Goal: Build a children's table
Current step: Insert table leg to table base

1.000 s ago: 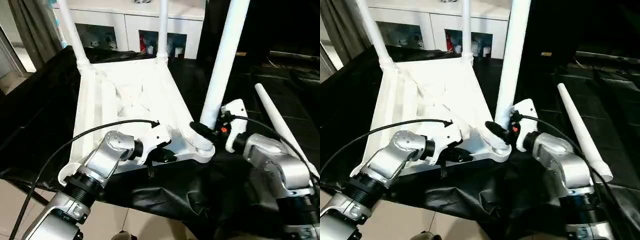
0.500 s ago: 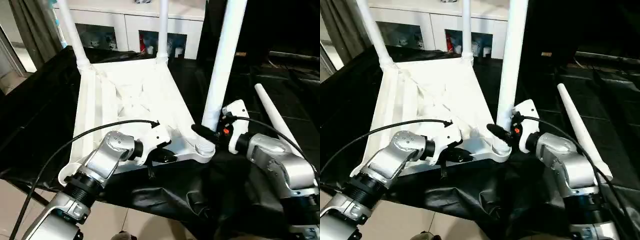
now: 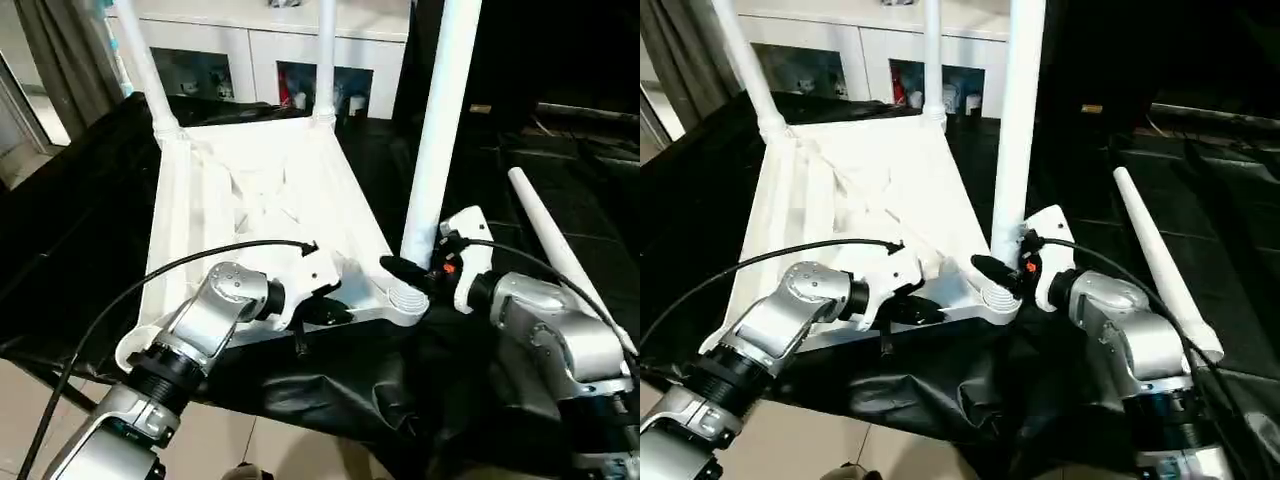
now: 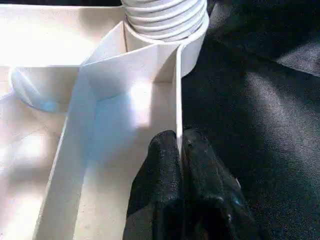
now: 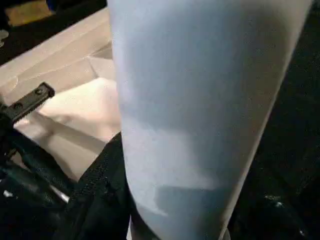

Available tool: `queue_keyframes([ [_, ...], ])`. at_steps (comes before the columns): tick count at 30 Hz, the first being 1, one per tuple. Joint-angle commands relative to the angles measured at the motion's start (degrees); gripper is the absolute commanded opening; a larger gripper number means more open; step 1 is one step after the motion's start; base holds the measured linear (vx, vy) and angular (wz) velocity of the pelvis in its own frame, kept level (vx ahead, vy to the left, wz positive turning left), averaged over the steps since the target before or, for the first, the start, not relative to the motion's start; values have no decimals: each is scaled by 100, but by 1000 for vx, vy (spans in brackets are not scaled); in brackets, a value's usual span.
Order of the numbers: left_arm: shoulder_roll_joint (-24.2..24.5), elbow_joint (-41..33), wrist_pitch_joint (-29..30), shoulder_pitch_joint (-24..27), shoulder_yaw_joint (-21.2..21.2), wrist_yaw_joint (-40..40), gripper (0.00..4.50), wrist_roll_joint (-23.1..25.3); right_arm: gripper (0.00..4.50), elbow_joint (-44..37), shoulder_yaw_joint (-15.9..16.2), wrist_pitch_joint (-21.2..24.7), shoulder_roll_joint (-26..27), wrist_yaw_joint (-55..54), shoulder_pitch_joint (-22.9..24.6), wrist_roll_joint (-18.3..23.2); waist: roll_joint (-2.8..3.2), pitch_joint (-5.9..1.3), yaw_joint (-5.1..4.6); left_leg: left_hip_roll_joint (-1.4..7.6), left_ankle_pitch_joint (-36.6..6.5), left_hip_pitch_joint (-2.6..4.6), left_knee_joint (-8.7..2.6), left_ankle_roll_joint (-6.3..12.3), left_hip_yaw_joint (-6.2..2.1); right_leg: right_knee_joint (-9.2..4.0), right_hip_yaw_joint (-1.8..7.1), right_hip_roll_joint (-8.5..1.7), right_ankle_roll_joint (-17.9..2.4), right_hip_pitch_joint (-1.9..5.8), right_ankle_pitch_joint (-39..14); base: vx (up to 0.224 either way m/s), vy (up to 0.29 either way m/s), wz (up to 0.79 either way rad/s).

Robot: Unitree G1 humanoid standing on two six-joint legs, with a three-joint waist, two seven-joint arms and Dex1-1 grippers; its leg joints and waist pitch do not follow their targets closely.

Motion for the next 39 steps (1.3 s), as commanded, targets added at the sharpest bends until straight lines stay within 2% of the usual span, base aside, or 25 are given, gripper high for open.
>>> queue_keyframes([
  [1,-16,26,-35,-87,28,21,0,7,193,251,-19,-202,53,7,63,-37,-84,-385,-9,164,-1636,118,-411,-27,-93,-484,164,-258,-992,218,-1867,0,0,0],
  [5,-10,42,-64,-91,49,38,0,7,193,323,-206,-378,200,10,295,122,-77,-374,-12,167,-1811,136,-428,-52,-102,-518,168,-258,-916,201,-2081,0,0,0],
  [8,-14,69,-90,-105,57,62,0,8,193,352,-373,-504,336,-14,495,227,-80,-389,-10,170,-1763,130,-435,-49,-111,-501,162,-252,-928,216,-1982,0,0,0],
  [9,-17,80,-95,-116,59,67,0,5,193,419,-435,-619,404,-9,577,266,-48,-389,-1,174,-1758,132,-432,-40,-106,-501,172,-262,-954,204,-1901,0,0,0],
  [11,-18,88,-93,-127,59,64,0,-3,193,514,-515,-745,490,-30,666,321,-65,-394,-13,174,-1797,129,-438,-34,-108,-494,164,-255,-1006,207,-1792,0,0,0],
  [13,-17,116,-115,-145,58,65,0,-3,193,625,-601,-929,600,-45,763,356,-21,-382,-14,170,-1947,144,-447,-61,-114,-511,161,-257,-1007,197,-1915,0,0,0],
  [15,-15,135,-130,-157,58,60,0,0,193,664,-654,-1017,679,-61,842,381,-35,-379,-25,170,-2049,150,-453,-82,-117,-527,157,-256,-995,193,-2025,0,0,0],
  [20,-25,201,-167,-210,59,53,0,11,193,712,-752,-1267,870,-99,1084,429,-21,-374,-18,174,-2234,162,-471,-125,-132,-556,159,-263,-928,180,-2213,0,0,0],
  [22,-29,223,-178,-235,62,55,0,16,192,818,-660,-1517,882,-70,1232,281,-12,-363,-21,176,-2291,157,-484,-137,-141,-563,155,-263,-907,178,-2273,0,0,0],
  [26,-33,253,-193,-260,62,50,0,16,192,846,-410,-1715,756,-14,1312,-22,-16,-356,-31,174,-2411,166,-492,-158,-147,-581,154,-264,-867,172,-2428,0,0,0],
  [34,-56,305,-227,-280,68,58,0,20,192,603,78,-1671,416,181,1231,-462,-53,-349,-35,175,-2404,157,-495,-127,-151,-601,158,-264,-767,166,-2599,0,0,0],
  [35,-61,309,-231,-284,67,58,0,20,192,637,143,-1642,370,184,1166,-517,-74,-347,-41,174,-2417,154,-494,-118,-150,-609,157,-265,-761,162,-2633,0,0,0],
  [36,-66,313,-234,-288,66,58,0,20,192,663,186,-1621,338,188,1119,-558,-66,-351,-39,176,-2413,156,-496,-119,-157,-598,154,-270,-764,165,-2640,0,0,0],
  [39,-68,325,-263,-298,49,51,0,34,192,768,328,-1456,212,233,938,-680,-73,-326,-62,168,-2550,170,-496,-139,-161,-636,147,-267,-688,139,-2949,0,0,0],
])
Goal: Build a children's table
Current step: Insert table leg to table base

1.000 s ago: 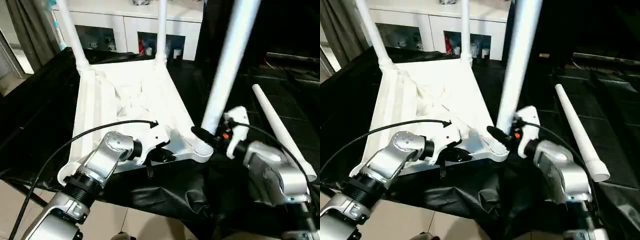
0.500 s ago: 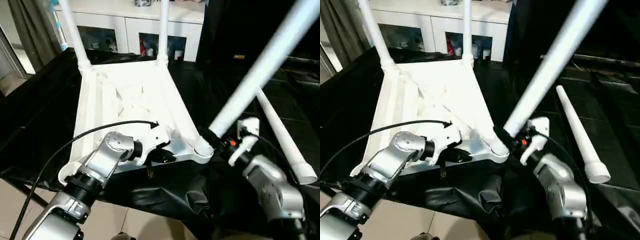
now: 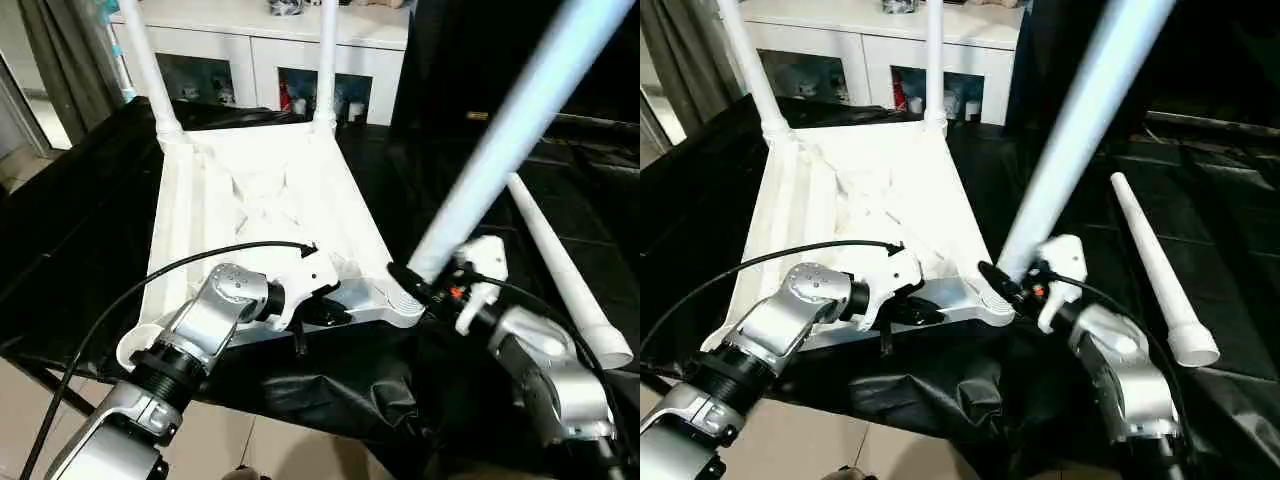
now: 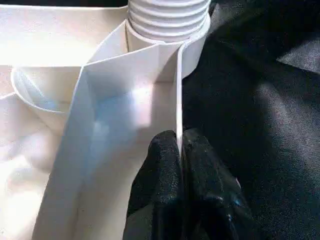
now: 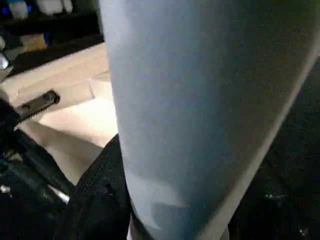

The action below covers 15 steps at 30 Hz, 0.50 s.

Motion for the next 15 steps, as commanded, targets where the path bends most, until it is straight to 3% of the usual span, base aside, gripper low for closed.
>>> queue_keyframes([
  [1,1,-73,-98,-181,46,12,0,15,192,547,369,503,-120,166,83,-290,-43,-283,-41,169,-2580,145,-489,-141,-146,-633,153,-271,-694,98,-3013,0,0,0],
  [7,26,-148,-151,-182,38,-132,0,-42,192,780,453,545,-247,491,-147,-300,-71,-288,-45,181,-2590,139,-490,-129,-161,-644,151,-287,-638,86,-3098,0,0,0],
  [15,270,-202,-583,-221,27,-731,0,-214,192,909,470,355,-457,1254,-84,-4,-71,-322,-15,205,-2320,122,-495,-43,-127,-556,176,-271,-933,129,-2232,0,0,0],
])
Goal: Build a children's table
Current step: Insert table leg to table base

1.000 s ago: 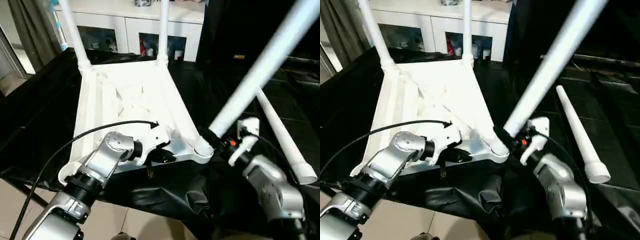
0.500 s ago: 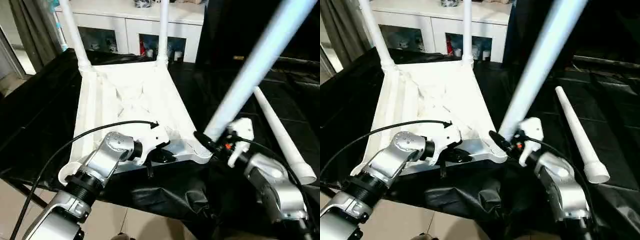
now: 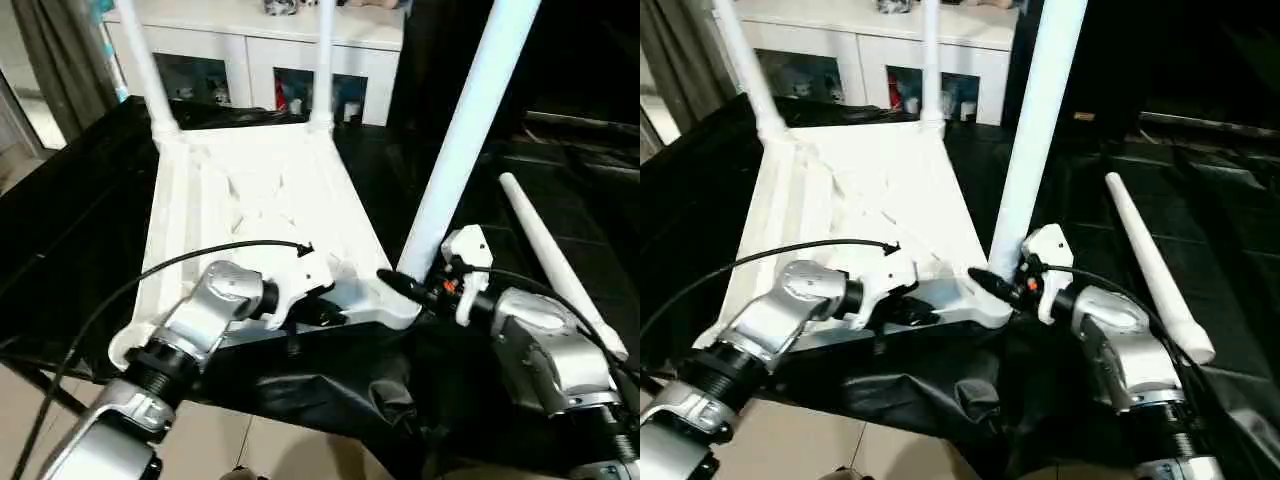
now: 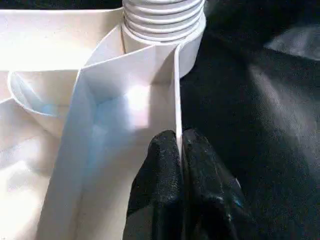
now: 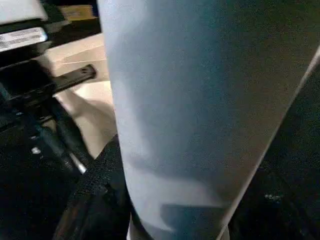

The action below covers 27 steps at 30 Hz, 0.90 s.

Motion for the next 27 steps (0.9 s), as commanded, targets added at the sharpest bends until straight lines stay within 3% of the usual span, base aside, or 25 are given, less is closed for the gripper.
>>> queue_keyframes([
  [1,31,-268,-228,-212,47,-328,0,-259,192,477,273,275,-84,163,307,-116,-16,-318,-21,207,-2296,129,-487,-42,-119,-534,184,-268,-984,133,-2149,0,0,0],
  [6,81,-296,-252,-216,42,-526,0,-322,192,548,253,212,-95,266,290,-129,-13,-318,-20,208,-2278,122,-491,-60,-115,-506,182,-267,-1091,152,-1992,0,0,0],
  [7,103,-283,-282,-222,38,-596,0,-322,192,583,249,183,-97,320,277,-151,16,-315,-24,208,-2330,130,-493,-80,-117,-516,184,-267,-1091,147,-2023,0,0,0],
  [20,194,-324,-232,-193,8,-747,0,-312,192,700,334,50,-153,532,271,-230,24,-278,-23,214,-2612,152,-519,-150,-135,-545,187,-275,-1060,129,-2279,0,0,0],
  [24,100,-108,-175,-285,89,-343,0,-150,192,850,160,129,11,188,145,-196,23,-271,-30,215,-2663,157,-526,-167,-140,-556,185,-275,-1030,117,-2384,0,0,0],
  [27,-122,278,-48,-457,284,354,0,-18,192,1072,-166,217,239,-447,-28,-122,11,-240,-47,190,-2910,193,-516,-244,-159,-631,164,-291,-855,65,-2998,0,0,0],
])
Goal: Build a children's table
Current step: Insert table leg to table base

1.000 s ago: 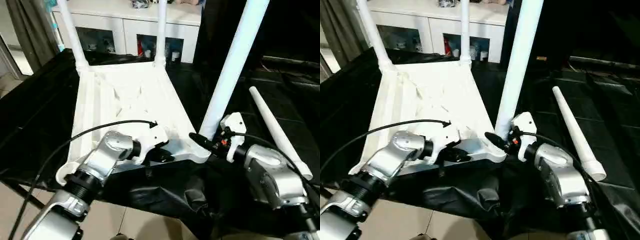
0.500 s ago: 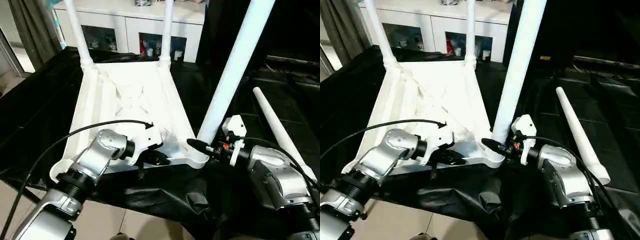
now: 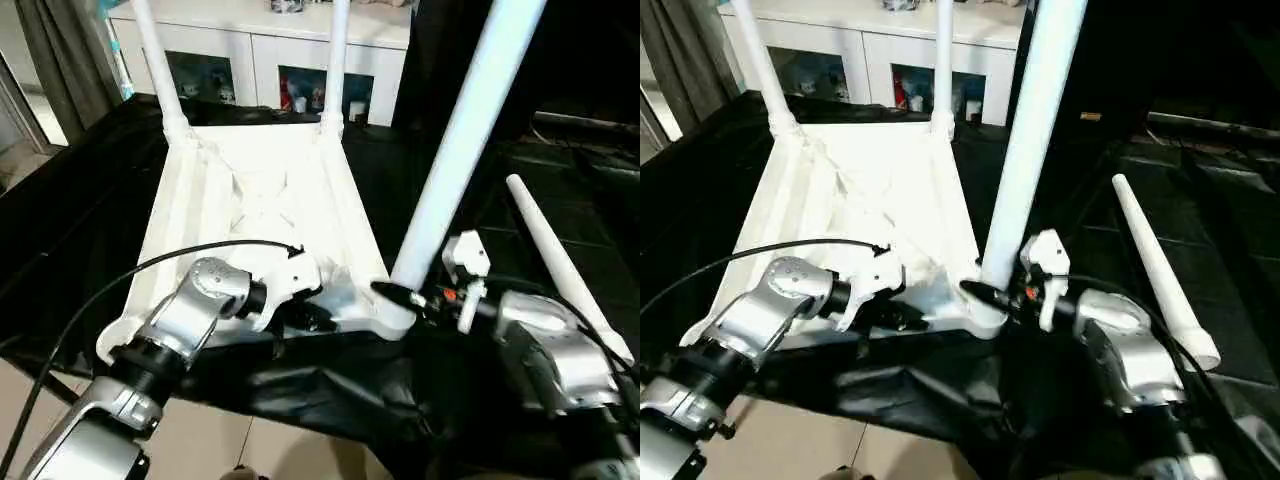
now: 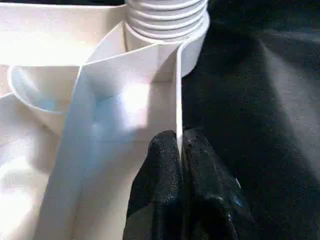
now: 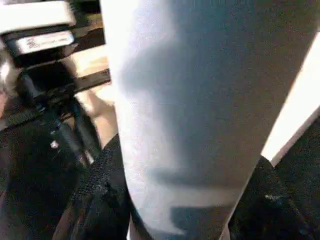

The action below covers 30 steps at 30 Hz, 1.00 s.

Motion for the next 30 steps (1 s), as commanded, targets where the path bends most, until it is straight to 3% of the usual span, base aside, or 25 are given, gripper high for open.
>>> queue_keyframes([
  [1,-130,11,-11,-302,261,359,0,19,192,664,-51,423,50,-506,160,-222,9,-236,-63,192,-2957,192,-507,-249,-164,-634,159,-291,-828,57,-3106,0,0,0],
  [3,-376,281,255,-448,436,1049,0,106,192,904,-364,429,313,-1205,16,-174,13,-230,-84,184,-3048,200,-506,-294,-183,-667,134,-298,-720,39,-3372,0,0,0],
  [4,-473,365,396,-504,513,1293,0,111,192,951,-436,456,389,-1399,-15,-161,-1,-233,-110,177,-3070,192,-514,-297,-212,-696,95,-310,-658,66,-3510,0,0,0],
  [8,-937,887,852,-842,838,2298,0,51,192,1448,-605,325,754,-2554,-282,-414,16,-231,-220,175,-3152,168,-561,-290,-238,-739,29,-292,-636,99,-3372,0,0,0],
  [9,-1030,1041,893,-928,881,2489,0,53,192,1625,-633,279,839,-2842,-382,-485,29,-234,-265,161,-3147,134,-574,-286,-240,-743,10,-285,-643,119,-3286,0,0,0],
  [10,-1175,1282,937,-1059,951,2784,0,50,192,1910,-680,214,967,-3280,-549,-576,28,-238,-293,155,-3183,143,-571,-280,-246,-761,-11,-293,-643,119,-3266,0,0,0],
  [11,-1351,1594,902,-1217,1007,3119,0,62,192,2291,-745,133,1133,-3803,-792,-649,85,-234,-326,143,-3277,192,-554,-293,-247,-789,-33,-302,-684,77,-3273,0,0,0],
  [12,-1457,1786,857,-1311,1023,3300,0,81,192,2528,-808,92,1249,-4080,-959,-652,94,-226,-353,136,-3376,200,-550,-295,-254,-812,-64,-294,-684,73,-3309,0,0,0],
  [13,-1580,1964,820,-1404,1053,3498,0,88,192,2771,-838,123,1353,-4335,-1134,-670,108,-227,-389,140,-3532,203,-565,-296,-299,-839,-145,-287,-635,136,-3301,0,0,0],
  [14,-1580,1964,820,-1404,1053,3498,0,88,192,2771,-838,123,1353,-4335,-1134,-670,111,-216,-407,146,-3599,181,-584,-285,-308,-846,-174,-278,-604,164,-3265,0,0,0],
  [15,-1737,2179,753,-1527,997,3736,0,182,192,3127,-792,205,1504,-4564,-1416,-719,138,-209,-402,161,-3739,205,-608,-259,-321,-882,-212,-279,-561,182,-3190,0,0,0],
  [17,-1850,2215,780,-1577,981,3853,0,236,192,3319,-752,302,1604,-4675,-1599,-767,127,-219,-415,159,-3800,232,-602,-216,-317,-913,-249,-297,-605,189,-3051,0,0,0],
  [18,-1878,2195,798,-1585,955,3858,0,260,192,3369,-710,324,1626,-4678,-1658,-805,134,-201,-409,171,-3876,254,-609,-201,-313,-942,-308,-298,-575,195,-3061,0,0,0],
  [19,-1886,2147,809,-1575,923,3843,0,284,192,3398,-660,353,1637,-4650,-1712,-841,105,-213,-398,166,-3855,290,-591,-169,-287,-973,-321,-319,-559,186,-3070,0,0,0],
  [21,-1866,2124,800,-1565,895,3825,0,290,192,3443,-649,361,1645,-4617,-1761,-864,81,-222,-387,154,-3707,288,-584,-125,-275,-989,-332,-341,-552,200,-3097,0,0,0],
  [23,-1849,2118,786,-1562,877,3804,0,293,192,3472,-646,354,1643,-4594,-1782,-875,118,-206,-386,170,-3774,284,-605,-133,-283,-991,-383,-349,-514,213,-3108,0,0,0],
  [24,-1837,2192,691,-1590,852,3768,0,303,192,3591,-655,294,1649,-4584,-1842,-901,96,-213,-388,176,-3804,293,-606,-143,-281,-991,-389,-352,-510,207,-3101,0,0,0],
  [25,-1774,2216,578,-1589,798,3587,0,310,192,3713,-610,229,1632,-4357,-1915,-937,106,-185,-400,177,-3981,324,-612,-167,-293,-1011,-440,-342,-470,187,-3206,0,0,0],
  [27,-1617,2045,449,-1478,669,3217,0,354,192,3618,-483,199,1556,-3743,-1883,-915,90,-166,-419,202,-4344,373,-649,-194,-315,-1044,-534,-309,-303,220,-3360,0,0,0],
  [29,-1467,1856,273,-1362,529,2903,0,423,192,3476,-352,255,1472,-3244,-1816,-899,102,-187,-411,225,-4342,334,-679,-200,-333,-988,-489,-355,-308,295,-3268,0,0,0],
  [30,-1384,1735,254,-1293,479,2714,0,418,192,3369,-248,303,1405,-2983,-1758,-912,78,-223,-389,216,-4009,297,-681,-191,-319,-962,-396,-439,-429,310,-3126,0,0,0],
])
